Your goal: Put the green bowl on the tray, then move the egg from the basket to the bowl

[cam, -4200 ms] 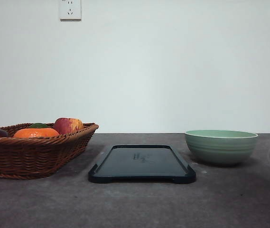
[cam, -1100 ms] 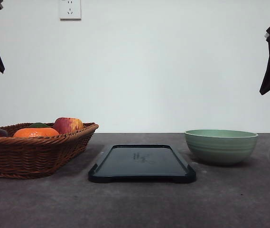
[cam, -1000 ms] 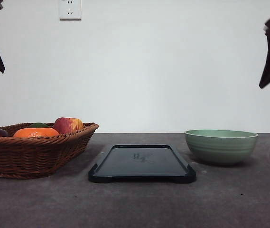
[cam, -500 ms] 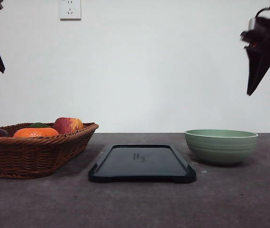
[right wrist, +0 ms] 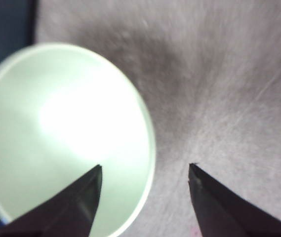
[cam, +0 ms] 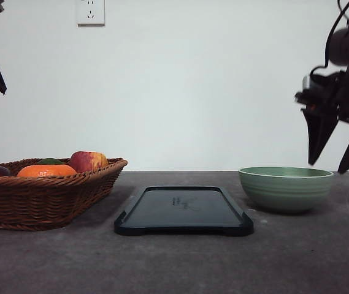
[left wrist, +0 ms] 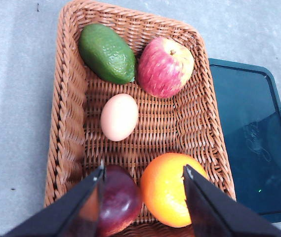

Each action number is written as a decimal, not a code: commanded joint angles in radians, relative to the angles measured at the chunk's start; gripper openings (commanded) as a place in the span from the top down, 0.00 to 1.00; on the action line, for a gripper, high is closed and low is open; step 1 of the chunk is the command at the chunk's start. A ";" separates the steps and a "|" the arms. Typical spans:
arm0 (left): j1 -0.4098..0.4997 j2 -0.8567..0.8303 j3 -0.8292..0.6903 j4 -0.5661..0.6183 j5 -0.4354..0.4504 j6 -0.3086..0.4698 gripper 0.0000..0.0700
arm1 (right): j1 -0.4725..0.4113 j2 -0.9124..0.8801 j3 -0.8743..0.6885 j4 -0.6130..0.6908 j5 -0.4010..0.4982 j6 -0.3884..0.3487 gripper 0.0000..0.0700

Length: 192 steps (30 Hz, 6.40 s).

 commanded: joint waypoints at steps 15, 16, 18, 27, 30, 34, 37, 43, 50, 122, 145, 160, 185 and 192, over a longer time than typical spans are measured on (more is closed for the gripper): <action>-0.001 0.009 0.021 0.008 0.003 0.014 0.56 | 0.003 0.066 0.089 -0.109 0.000 -0.016 1.00; -0.001 0.009 0.021 0.008 0.003 0.014 0.56 | 0.004 0.066 0.111 -0.139 0.000 -0.017 1.00; -0.001 0.009 0.021 0.008 0.003 0.014 0.56 | 0.009 0.066 0.166 -0.209 -0.002 -0.024 1.00; -0.001 0.009 0.021 0.008 0.003 0.014 0.56 | 0.123 0.066 0.406 -0.377 -0.001 -0.046 1.00; -0.001 0.009 0.021 0.008 0.003 0.014 0.56 | 0.187 0.066 0.454 -0.364 0.000 -0.045 1.00; -0.001 0.009 0.021 0.008 0.003 0.014 0.56 | 0.288 0.067 0.474 -0.288 0.027 -0.034 1.00; -0.001 0.009 0.021 0.008 0.003 0.014 0.56 | 0.350 0.077 0.474 -0.241 0.057 -0.030 1.00; -0.001 0.009 0.021 0.008 0.003 0.013 0.56 | 0.414 0.133 0.475 -0.179 0.059 0.008 1.00; -0.001 0.009 0.021 0.008 0.003 0.013 0.56 | 0.414 0.218 0.475 -0.161 0.073 0.036 1.00; -0.002 0.009 0.021 -0.008 0.003 0.012 0.56 | 0.453 -0.712 -0.669 0.539 0.133 0.071 0.70; -0.112 0.157 0.150 -0.028 -0.031 0.023 0.45 | 0.453 -1.105 -0.837 0.447 0.209 0.094 0.70; -0.156 0.563 0.452 -0.179 -0.190 0.217 0.45 | 0.454 -1.105 -0.837 0.444 0.209 0.101 0.70; -0.157 0.785 0.468 -0.116 -0.254 0.261 0.45 | 0.454 -1.105 -0.837 0.449 0.211 0.101 0.70; -0.157 0.785 0.468 -0.114 -0.254 0.261 0.68 | 0.454 -1.105 -0.837 0.450 0.218 0.101 0.70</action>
